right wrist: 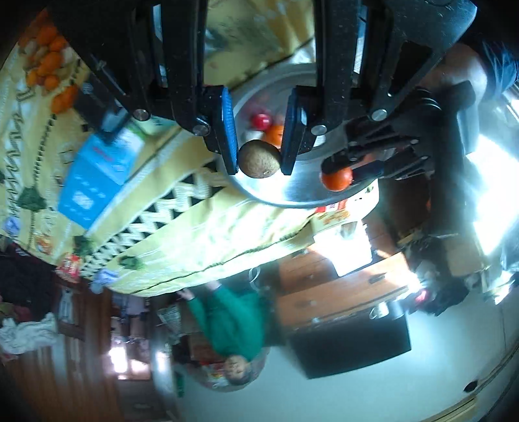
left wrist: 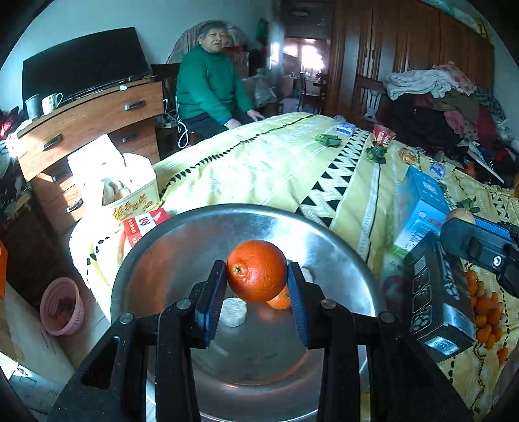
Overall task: Organize fruits
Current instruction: 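Carry the orange and kiwi over the bowl and open both grippers, then move both grippers back to the fruit pile, then grasp a large orange with the left gripper while the right gripper grasps a mandarin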
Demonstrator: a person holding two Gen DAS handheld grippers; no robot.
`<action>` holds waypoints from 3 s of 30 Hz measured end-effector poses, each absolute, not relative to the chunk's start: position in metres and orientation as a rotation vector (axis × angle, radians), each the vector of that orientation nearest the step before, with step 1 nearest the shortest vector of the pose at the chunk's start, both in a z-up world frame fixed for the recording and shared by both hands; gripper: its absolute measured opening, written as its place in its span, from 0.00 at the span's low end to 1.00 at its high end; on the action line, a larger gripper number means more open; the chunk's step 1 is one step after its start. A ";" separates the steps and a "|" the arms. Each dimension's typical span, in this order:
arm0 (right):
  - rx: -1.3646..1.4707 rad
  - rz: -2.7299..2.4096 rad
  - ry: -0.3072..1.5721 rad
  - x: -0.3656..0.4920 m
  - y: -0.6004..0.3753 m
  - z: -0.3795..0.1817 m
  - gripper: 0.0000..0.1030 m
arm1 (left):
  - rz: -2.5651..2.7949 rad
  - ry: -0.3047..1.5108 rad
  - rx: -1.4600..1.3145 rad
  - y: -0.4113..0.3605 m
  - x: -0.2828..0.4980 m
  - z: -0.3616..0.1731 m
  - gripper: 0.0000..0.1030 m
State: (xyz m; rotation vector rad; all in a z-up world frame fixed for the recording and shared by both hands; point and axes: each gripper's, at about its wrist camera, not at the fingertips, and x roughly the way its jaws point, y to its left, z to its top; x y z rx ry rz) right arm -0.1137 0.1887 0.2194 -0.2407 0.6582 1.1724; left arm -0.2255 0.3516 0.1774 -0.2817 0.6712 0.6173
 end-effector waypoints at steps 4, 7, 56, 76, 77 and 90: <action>-0.294 1.199 0.716 -0.128 0.218 0.197 0.25 | 0.632 0.709 -0.301 0.367 -0.234 0.161 0.38; -0.325 1.197 0.748 -0.136 0.225 0.184 0.25 | 0.633 0.730 -0.309 0.373 -0.232 0.151 0.37; -0.266 1.069 0.704 -0.159 0.145 0.185 0.58 | 0.616 0.663 -0.350 0.366 -0.238 0.160 0.71; 0.026 0.451 0.944 -0.128 -0.158 0.098 0.67 | -0.370 0.837 -0.123 0.010 -0.078 0.111 0.63; 0.037 0.442 0.949 -0.127 -0.165 0.096 0.67 | -0.391 0.868 -0.129 0.000 -0.064 0.095 0.60; 0.120 0.384 0.965 -0.107 -0.228 0.077 0.67 | -0.436 0.995 -0.159 -0.046 0.005 0.017 0.53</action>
